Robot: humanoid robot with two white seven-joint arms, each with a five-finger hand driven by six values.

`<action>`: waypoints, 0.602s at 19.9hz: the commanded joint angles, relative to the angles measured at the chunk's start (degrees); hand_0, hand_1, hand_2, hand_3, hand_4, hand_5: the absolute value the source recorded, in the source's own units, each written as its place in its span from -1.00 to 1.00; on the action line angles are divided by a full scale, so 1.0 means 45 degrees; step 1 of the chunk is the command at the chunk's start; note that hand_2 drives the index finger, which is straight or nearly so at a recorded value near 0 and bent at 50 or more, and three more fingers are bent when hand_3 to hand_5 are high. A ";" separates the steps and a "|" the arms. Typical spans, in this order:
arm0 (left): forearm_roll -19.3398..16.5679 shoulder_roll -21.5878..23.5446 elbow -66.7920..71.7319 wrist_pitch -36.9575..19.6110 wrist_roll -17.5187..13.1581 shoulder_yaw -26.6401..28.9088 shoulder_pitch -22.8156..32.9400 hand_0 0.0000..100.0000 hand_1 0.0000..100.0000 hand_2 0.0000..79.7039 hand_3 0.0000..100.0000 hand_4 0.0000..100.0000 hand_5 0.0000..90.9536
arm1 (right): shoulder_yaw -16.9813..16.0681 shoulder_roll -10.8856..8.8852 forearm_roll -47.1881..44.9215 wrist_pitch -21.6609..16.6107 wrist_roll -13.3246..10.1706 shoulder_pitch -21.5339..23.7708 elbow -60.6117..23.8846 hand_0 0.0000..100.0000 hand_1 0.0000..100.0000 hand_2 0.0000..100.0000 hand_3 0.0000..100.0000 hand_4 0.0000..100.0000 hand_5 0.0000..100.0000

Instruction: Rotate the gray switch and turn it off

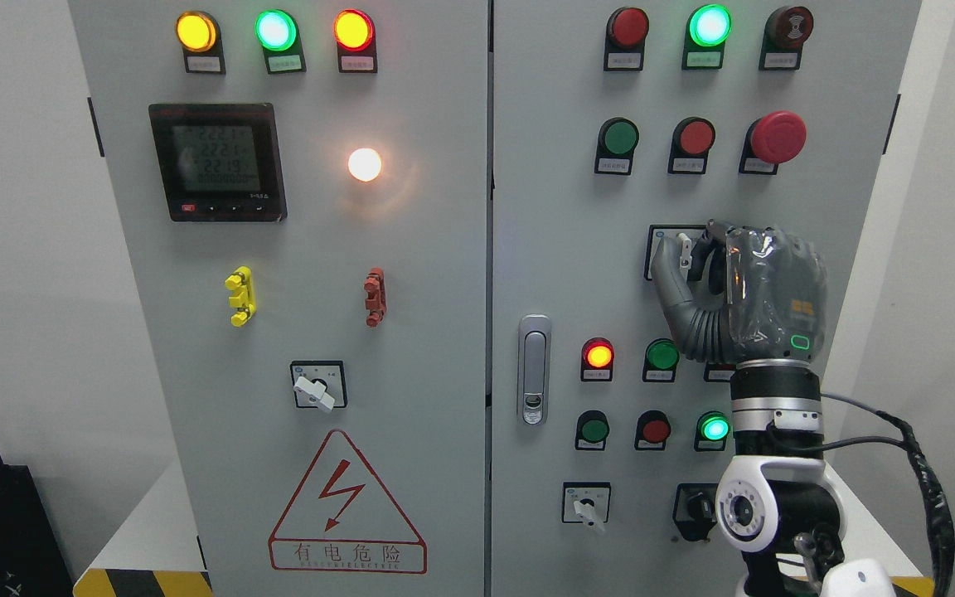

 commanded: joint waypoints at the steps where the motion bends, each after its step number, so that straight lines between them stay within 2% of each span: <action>1: 0.0000 0.0000 0.0000 0.0000 0.0005 0.0410 0.0000 -0.76 -0.22 -1.00 -1.00 -1.00 -1.00 | -0.0009 -0.0421 -0.0013 -0.0050 -0.0001 0.0032 -0.0030 0.04 -0.39 0.52 1.00 0.74 0.97; 12: 0.0000 0.0000 0.0000 0.0000 0.0005 0.0410 0.0000 -0.76 -0.22 -1.00 -1.00 -1.00 -1.00 | -0.0068 -0.0539 -0.0013 -0.0069 -0.0079 0.0110 -0.0224 -0.03 -0.36 0.52 1.00 0.74 0.97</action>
